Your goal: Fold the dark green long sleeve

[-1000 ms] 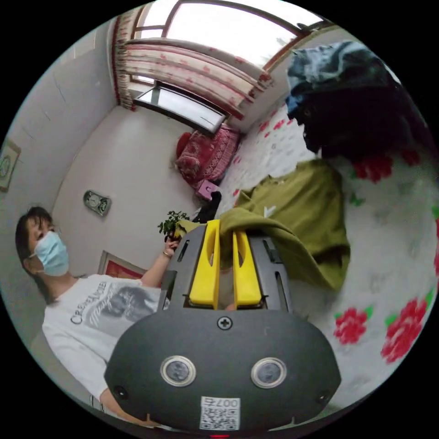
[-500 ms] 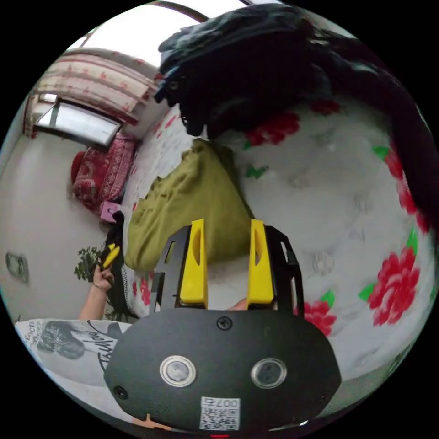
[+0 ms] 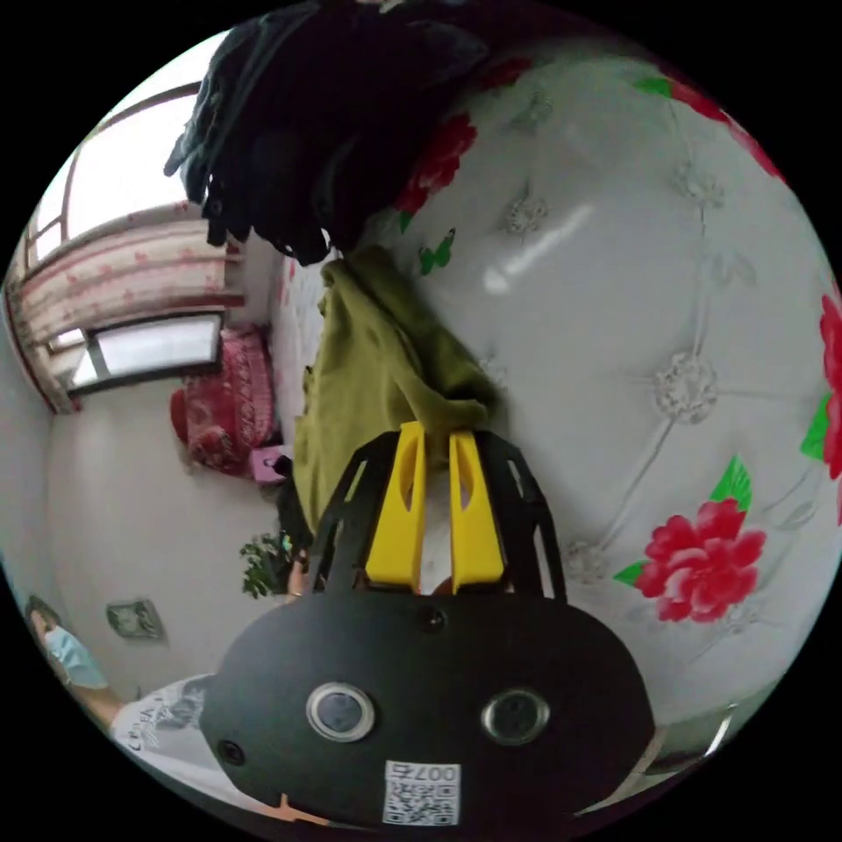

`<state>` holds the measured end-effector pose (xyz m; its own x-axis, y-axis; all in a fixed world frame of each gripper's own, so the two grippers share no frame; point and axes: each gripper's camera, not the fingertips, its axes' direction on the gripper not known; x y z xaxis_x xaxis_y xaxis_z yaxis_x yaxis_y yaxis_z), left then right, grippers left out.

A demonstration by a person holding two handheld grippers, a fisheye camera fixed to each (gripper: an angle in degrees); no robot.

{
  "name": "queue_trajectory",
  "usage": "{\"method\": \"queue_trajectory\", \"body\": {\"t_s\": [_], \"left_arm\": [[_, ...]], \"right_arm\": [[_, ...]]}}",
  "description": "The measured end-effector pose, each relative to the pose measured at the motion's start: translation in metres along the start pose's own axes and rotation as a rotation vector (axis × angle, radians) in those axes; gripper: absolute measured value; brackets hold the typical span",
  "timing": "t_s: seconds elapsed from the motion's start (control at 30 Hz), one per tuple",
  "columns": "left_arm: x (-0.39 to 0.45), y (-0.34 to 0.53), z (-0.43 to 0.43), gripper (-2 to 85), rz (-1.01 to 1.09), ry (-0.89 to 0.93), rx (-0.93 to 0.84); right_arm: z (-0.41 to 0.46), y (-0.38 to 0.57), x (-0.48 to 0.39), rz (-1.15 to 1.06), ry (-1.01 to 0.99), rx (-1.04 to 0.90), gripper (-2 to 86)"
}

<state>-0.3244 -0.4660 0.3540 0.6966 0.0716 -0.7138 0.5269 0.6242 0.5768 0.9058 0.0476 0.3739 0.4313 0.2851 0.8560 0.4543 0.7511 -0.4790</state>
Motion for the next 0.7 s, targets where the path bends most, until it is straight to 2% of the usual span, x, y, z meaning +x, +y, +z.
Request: {"method": "queue_trajectory", "body": {"t_s": [0.13,0.27,0.43,0.53,0.6,0.7], "left_arm": [[-0.006,0.018,-0.018,-0.1,0.017,0.052,0.009],[-0.008,0.063,-0.034,1.3,0.053,0.111,0.007],[0.019,0.115,-0.065,3.2,0.086,0.006,0.104],[0.074,0.121,-0.079,3.6,0.272,0.049,0.17],[0.133,0.114,-0.062,4.0,0.467,0.174,0.125],[0.194,0.106,-0.006,3.7,0.618,0.287,0.029]], "right_arm": [[-0.033,0.039,0.01,-0.06,-0.137,0.114,0.8],[-0.058,0.096,0.032,-0.108,-0.065,0.086,0.2],[-0.08,0.176,0.094,0.035,-0.088,0.148,-0.1],[-0.073,0.193,0.076,-0.029,-0.076,0.171,-0.1],[-0.065,0.194,0.045,-0.122,-0.065,0.168,-0.1],[-0.037,0.198,-0.036,-0.364,0.022,0.113,-0.1]]}}
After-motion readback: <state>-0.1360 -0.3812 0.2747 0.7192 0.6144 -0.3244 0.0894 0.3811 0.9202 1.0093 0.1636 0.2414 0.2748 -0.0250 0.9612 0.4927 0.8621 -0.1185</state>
